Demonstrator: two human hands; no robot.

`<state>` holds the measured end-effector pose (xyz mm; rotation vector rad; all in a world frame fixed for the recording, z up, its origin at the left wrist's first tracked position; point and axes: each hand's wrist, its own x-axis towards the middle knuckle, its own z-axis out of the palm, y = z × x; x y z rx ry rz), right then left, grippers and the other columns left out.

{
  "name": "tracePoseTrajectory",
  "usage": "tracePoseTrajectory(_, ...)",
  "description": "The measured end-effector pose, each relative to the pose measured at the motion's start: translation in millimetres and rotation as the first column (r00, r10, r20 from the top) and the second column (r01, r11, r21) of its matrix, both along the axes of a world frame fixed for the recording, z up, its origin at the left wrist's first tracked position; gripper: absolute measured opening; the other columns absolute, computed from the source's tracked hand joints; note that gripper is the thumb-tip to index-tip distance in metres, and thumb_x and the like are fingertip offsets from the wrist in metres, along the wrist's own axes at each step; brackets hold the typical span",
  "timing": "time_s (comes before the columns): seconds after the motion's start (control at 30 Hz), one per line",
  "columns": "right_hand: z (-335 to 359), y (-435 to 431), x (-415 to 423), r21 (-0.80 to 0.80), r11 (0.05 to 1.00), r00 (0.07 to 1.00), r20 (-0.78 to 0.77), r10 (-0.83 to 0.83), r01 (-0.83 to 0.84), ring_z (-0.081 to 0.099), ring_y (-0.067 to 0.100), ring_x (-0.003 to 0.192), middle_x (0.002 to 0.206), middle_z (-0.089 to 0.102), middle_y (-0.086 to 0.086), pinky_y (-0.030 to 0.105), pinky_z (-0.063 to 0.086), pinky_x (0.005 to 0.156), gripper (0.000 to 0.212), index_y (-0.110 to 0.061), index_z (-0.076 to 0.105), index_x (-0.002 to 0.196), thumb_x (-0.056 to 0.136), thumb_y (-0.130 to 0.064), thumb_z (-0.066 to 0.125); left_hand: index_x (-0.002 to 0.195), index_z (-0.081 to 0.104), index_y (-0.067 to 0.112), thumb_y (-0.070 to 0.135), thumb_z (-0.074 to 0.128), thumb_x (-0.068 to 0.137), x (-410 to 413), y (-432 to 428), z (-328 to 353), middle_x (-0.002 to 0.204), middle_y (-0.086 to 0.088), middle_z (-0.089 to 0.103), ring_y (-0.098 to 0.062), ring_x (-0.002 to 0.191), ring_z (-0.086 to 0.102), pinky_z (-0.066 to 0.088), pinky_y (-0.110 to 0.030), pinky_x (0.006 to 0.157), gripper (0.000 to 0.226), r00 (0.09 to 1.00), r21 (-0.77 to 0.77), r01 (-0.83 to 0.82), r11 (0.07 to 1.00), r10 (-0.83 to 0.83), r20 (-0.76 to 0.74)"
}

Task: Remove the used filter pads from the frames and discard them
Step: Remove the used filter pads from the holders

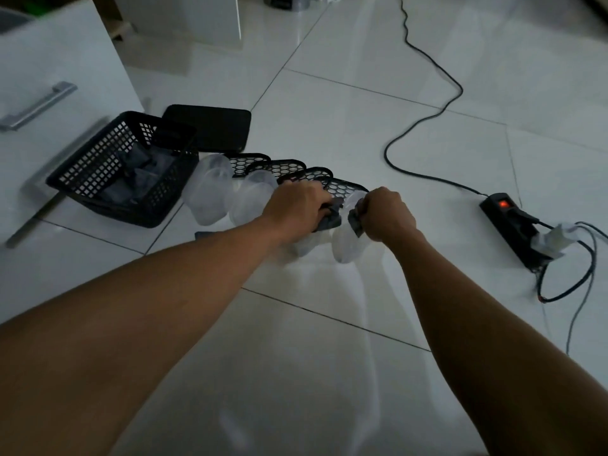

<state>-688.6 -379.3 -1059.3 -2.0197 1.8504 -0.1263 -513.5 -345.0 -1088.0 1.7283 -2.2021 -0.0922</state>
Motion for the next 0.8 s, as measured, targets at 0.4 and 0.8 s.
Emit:
tracePoseTrajectory(0.4, 37, 14, 11, 0.069, 0.923, 0.922, -0.049, 0.383, -0.379, 0.062, 0.02, 0.079, 0.081, 0.067, 0.0, 0.03, 0.051, 0.07, 0.003, -0.017, 0.073, 0.079, 0.081, -0.016, 0.07, 0.111, 0.067, 0.02, 0.033, 0.043, 0.102, -24, 83, -56, 0.111, -0.001, 0.059, -0.029, 0.082, 0.065, 0.042, -0.032, 0.063, 0.029, 0.991, 0.228, 0.05, 0.972, -0.077, 0.112)
tracePoseTrajectory(0.8, -41, 53, 24, 0.194, 0.844, 0.84, -0.131, 0.527, -0.5, 0.059, 0.019, 0.066, 0.073, 0.056, 0.002, 0.028, 0.05, 0.059, 0.013, -0.008, 0.068, 0.094, 0.09, -0.02, 0.062, 0.133, 0.035, 0.033, 0.062, 0.082, 0.06, -7, 91, -79, 0.121, 0.012, 0.064, -0.015, 0.099, 0.066, 0.049, -0.026, 0.079, 0.091, 0.948, 0.37, -0.015, 0.929, 0.132, -0.291)
